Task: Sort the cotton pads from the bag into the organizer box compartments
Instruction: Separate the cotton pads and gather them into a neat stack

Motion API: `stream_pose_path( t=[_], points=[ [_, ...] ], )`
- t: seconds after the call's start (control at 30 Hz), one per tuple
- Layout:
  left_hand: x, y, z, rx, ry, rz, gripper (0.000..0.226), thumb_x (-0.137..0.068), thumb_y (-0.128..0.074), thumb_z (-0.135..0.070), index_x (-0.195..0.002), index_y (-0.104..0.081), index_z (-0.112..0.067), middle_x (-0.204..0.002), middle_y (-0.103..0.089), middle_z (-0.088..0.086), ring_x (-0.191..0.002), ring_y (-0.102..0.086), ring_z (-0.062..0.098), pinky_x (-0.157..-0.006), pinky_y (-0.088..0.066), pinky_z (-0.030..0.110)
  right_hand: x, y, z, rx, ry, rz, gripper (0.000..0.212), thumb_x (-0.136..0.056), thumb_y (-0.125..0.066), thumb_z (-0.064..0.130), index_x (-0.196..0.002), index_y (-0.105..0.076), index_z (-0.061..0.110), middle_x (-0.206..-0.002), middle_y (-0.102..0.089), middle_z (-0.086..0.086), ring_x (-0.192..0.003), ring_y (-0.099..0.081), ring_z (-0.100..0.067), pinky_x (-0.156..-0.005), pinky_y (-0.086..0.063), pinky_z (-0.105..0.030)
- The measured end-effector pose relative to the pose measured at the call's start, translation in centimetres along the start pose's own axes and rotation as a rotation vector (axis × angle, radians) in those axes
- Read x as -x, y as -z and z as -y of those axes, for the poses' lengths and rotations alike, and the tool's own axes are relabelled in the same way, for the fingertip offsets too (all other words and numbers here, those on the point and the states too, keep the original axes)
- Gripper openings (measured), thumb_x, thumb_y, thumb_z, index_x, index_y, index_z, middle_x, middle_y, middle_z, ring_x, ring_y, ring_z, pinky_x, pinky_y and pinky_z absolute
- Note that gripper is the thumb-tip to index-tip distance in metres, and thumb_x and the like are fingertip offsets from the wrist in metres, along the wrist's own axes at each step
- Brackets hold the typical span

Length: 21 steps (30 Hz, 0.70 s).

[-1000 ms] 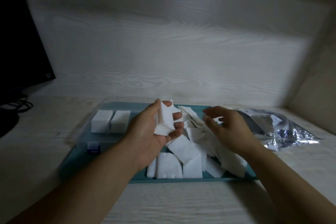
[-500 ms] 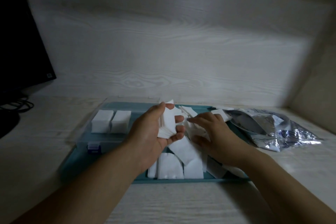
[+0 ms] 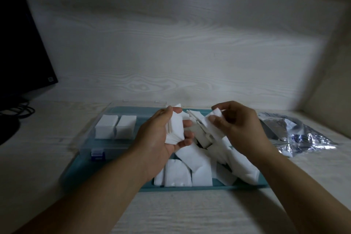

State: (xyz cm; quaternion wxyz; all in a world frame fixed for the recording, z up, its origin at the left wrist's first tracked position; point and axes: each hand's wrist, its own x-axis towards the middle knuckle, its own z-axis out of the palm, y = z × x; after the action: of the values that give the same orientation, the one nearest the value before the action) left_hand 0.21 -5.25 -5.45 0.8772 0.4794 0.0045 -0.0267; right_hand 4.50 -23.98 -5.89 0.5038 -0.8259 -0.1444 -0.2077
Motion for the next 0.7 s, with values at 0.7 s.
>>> stream_pose_path(
  t=[0.7],
  points=[
    [0.2, -0.1, 0.2, -0.058, -0.019, -0.012, 0.027, -0.105, -0.041, -0.027, -0.102, -0.062, -0.011, -0.087, -0.068, 0.019, -0.057, -0.061, 0.023, -0.048, -0.051, 0.028, -0.1, 2.4, -0.2, 0.786, -0.258, 0.67, 0.059, -0.075, -0.081, 0.035, -0.128, -0.056, 0.029, -0.087, -0.058, 0.015, -0.078, -0.056, -0.001, -0.068, -0.044, -0.017]
  ],
)
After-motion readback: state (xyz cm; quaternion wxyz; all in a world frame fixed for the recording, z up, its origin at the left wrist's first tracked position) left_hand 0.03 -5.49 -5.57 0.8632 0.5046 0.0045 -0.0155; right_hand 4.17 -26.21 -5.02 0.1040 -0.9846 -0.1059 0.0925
